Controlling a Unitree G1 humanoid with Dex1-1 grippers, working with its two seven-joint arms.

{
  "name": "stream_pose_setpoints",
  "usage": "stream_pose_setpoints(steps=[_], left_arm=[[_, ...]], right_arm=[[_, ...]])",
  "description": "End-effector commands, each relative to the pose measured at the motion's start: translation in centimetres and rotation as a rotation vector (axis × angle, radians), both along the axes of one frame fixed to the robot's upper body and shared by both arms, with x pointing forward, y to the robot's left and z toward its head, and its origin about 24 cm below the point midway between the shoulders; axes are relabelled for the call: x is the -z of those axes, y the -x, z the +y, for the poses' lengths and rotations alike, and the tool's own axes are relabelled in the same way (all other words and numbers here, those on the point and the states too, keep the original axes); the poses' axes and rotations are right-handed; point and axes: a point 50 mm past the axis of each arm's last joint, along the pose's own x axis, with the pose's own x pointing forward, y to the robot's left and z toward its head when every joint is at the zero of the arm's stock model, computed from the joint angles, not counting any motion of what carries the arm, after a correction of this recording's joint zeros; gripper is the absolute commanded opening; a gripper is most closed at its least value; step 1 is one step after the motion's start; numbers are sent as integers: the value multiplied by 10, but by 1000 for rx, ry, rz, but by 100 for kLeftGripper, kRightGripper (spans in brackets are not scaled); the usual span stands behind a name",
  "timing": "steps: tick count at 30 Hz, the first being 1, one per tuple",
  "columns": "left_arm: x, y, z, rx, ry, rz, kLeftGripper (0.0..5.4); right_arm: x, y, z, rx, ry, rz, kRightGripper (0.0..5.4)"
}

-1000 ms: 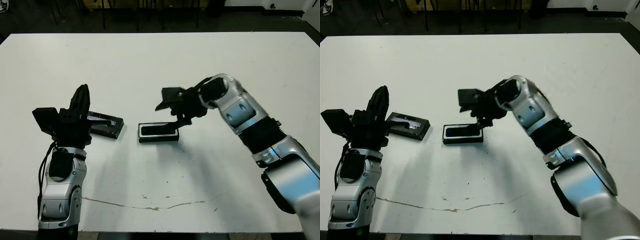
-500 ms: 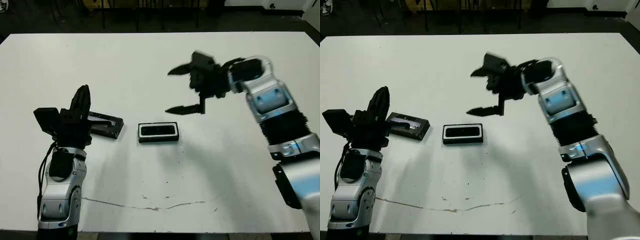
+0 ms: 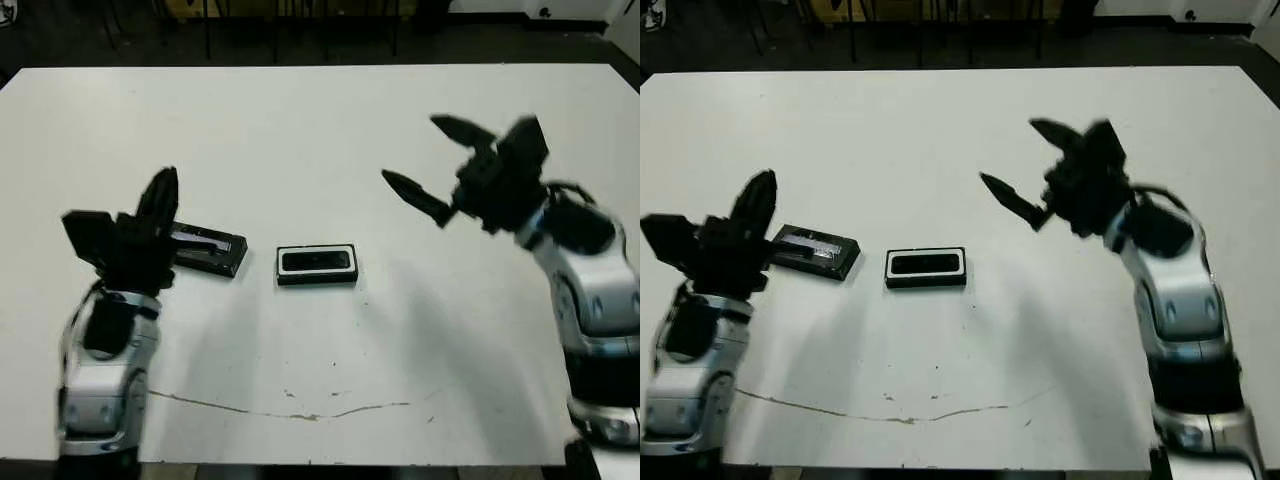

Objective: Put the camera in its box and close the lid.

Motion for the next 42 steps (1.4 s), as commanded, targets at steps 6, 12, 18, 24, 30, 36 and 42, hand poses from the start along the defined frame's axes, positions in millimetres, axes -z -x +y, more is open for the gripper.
stream_pose_setpoints(steps=[6,12,18,24,30,36,42], left_arm=[[-80,-40,8,118,-510,17,0],[-85,-87,-1,234,-817,225,0],[-49,-130,-15,343,-964,476,0],[-9,-144,-39,428,-1134,789,0],[17,-139,-51,523,-1282,946,0],[33,-135,-51,562,-1379,1028,0],[39,-128,-50,651,-1439,1087,0]], right_arm=[[3,13,-4,22,-48,-23,212],[3,12,-4,7,-42,-29,101],[2,12,-3,5,-35,-29,2],[4,12,-4,-3,-49,-14,2],[7,12,-4,-3,-47,4,2],[8,14,-3,-5,-25,-2,2],[10,15,-2,-18,-25,0,2]])
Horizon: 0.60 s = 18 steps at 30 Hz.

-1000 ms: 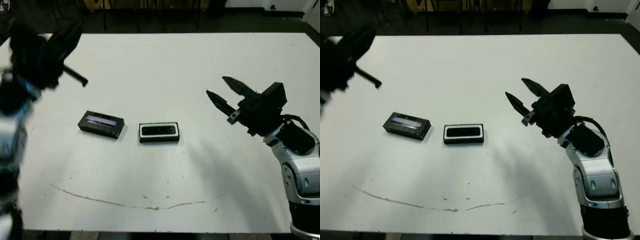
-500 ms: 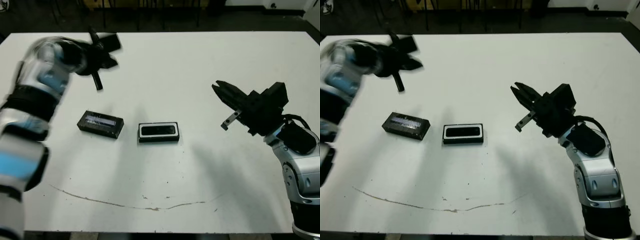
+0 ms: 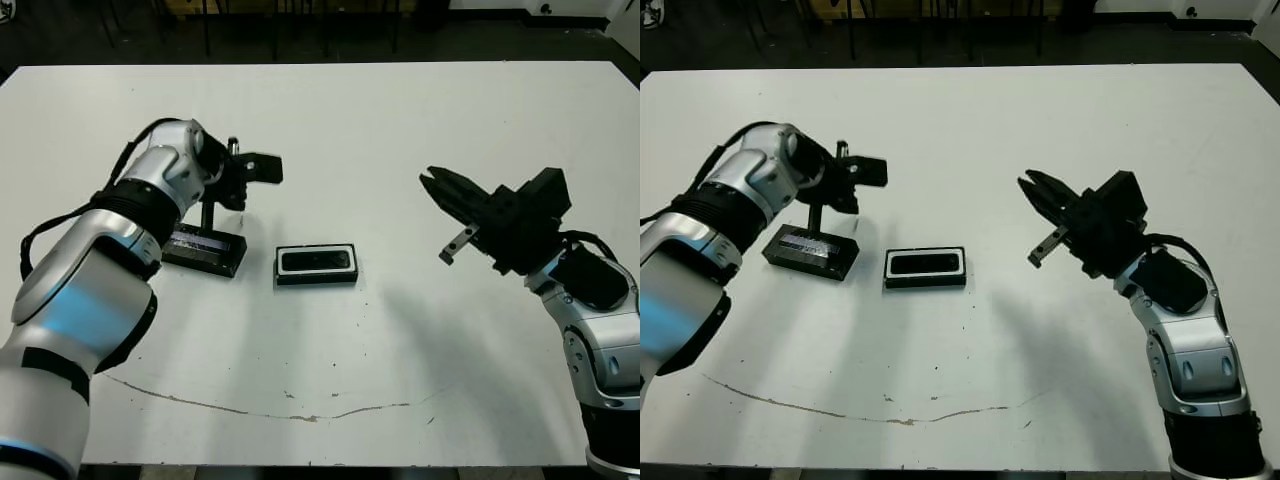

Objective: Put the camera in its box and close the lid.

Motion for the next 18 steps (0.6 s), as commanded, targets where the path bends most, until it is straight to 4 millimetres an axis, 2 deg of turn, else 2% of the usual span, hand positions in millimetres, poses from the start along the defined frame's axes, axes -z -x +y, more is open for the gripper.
stream_pose_setpoints(steps=[1,6,10,13,18], left_arm=[[10,6,5,6,-27,70,0],[11,14,8,37,-35,145,0],[17,22,14,-20,-34,227,0],[17,29,13,73,-66,242,0],[14,41,14,123,-43,309,0]], right_arm=[[7,2,-2,1,20,25,2],[7,2,-3,14,11,49,2],[8,3,-5,23,16,50,2],[7,3,-5,19,23,42,2],[7,2,-5,16,26,35,2]])
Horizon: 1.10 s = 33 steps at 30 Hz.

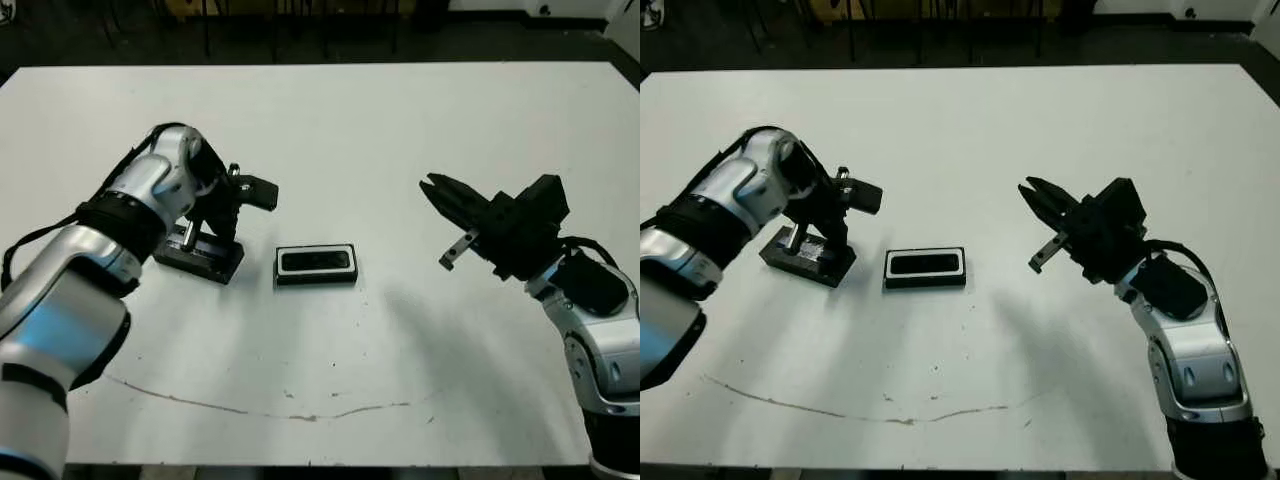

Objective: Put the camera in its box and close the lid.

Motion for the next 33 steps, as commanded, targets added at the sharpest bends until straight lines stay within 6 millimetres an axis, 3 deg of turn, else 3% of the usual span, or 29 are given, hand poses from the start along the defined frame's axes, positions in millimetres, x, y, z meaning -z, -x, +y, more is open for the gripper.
stream_pose_setpoints(steps=[1,13,33], left_arm=[[16,15,6,29,-18,109,0],[12,42,13,236,-12,134,0],[8,55,40,100,-25,158,0]], right_arm=[[4,0,-3,9,18,22,2],[3,0,-6,30,23,37,2],[6,-1,-7,44,27,39,2]])
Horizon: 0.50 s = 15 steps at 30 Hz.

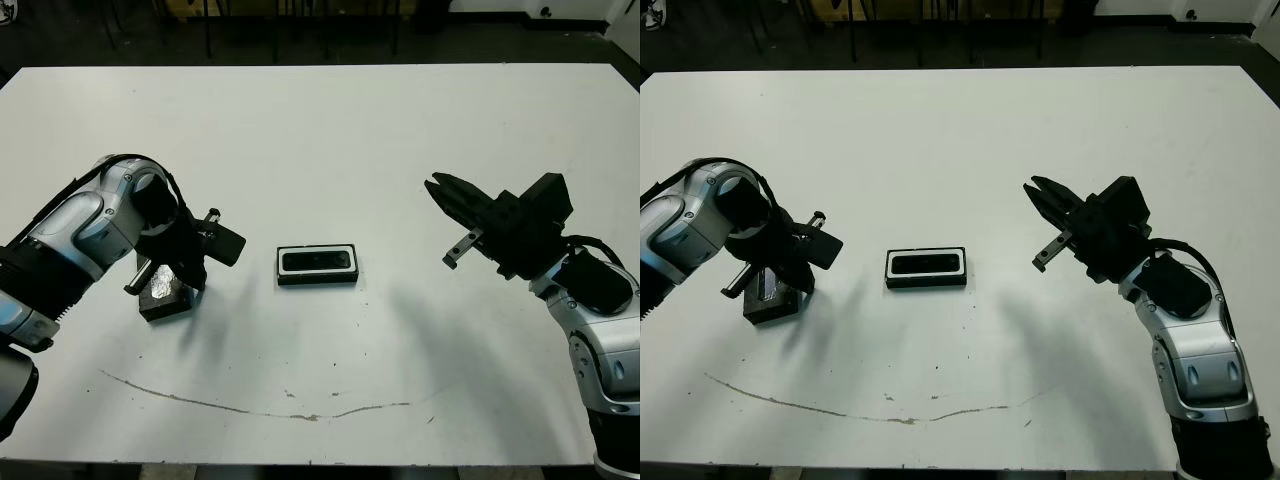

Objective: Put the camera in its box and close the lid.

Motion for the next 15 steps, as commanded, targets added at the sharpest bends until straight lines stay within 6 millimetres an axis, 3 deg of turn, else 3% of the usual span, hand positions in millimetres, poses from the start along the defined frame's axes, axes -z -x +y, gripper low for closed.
stream_pose_setpoints(steps=[1,8,15], left_arm=[[8,6,11,-50,-27,40,0],[-11,13,10,-51,109,-24,0],[-42,30,6,-147,514,-178,0]], right_arm=[[6,0,-4,26,16,33,2],[6,0,-4,31,25,28,2],[7,0,-3,25,22,27,2]])
